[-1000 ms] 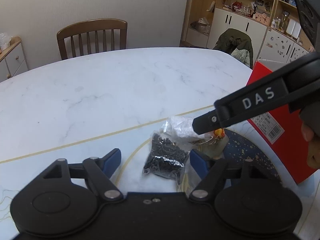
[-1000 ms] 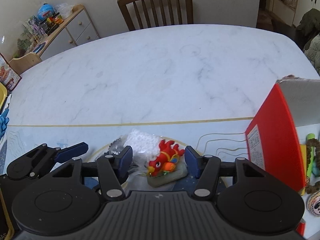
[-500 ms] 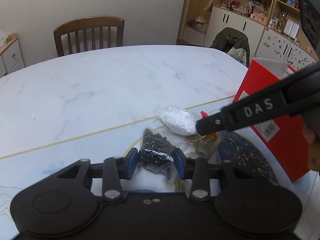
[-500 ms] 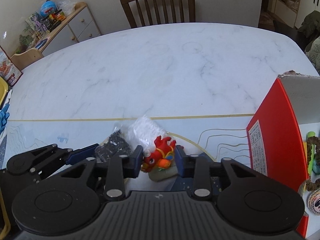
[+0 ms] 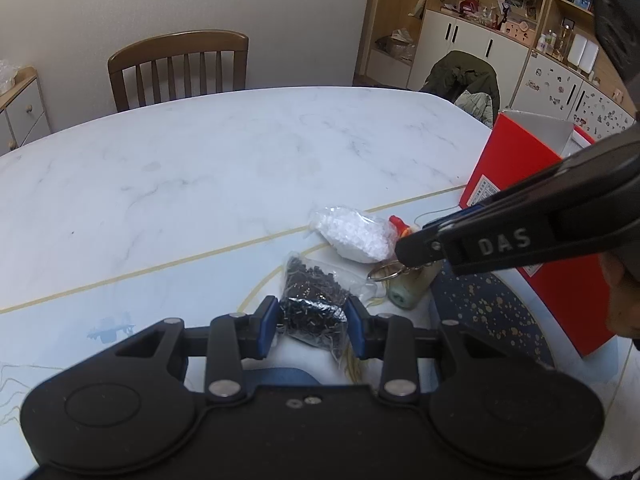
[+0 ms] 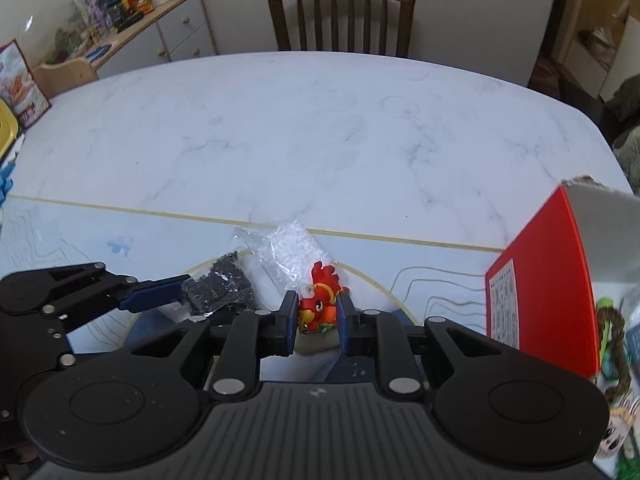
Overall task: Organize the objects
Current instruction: 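Carry the black bag into the shoebox and open the left tool while the right tool releases the rooster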
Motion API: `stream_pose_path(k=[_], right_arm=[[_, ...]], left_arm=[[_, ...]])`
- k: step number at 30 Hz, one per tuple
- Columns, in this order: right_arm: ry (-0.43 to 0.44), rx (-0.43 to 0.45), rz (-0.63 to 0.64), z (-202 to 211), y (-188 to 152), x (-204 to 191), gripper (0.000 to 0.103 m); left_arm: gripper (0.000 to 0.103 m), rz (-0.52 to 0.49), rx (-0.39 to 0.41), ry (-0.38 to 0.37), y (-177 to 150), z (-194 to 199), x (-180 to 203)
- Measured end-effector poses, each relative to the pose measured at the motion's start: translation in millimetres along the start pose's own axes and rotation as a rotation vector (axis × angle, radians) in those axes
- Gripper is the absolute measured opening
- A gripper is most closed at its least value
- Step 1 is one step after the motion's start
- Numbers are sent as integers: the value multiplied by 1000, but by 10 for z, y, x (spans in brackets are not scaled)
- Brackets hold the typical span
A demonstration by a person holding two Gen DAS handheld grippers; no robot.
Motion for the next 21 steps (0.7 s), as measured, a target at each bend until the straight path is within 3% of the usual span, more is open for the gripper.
stream_pose_path(k=[5, 10, 21], right_arm=[[-9, 19, 7, 48, -19, -17, 12], [-13, 32, -8, 166, -78, 24, 11], [102, 78, -42, 831, -393, 113, 11]], left_arm=[[33, 10, 0, -1, -12, 22, 10], [30, 15, -5, 3, -36, 104, 21], [29, 21, 3, -23, -43, 567, 234]])
Point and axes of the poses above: each gripper's, at about its wrist camera, not at the fingertips, and z roughly against the way its jaws point, x to its right, y to its top, the point moved 9 cm from there along -z, roughly the way its jaws point, and after that the axes turned 15 degrees about -x, right-handed, at the moved point
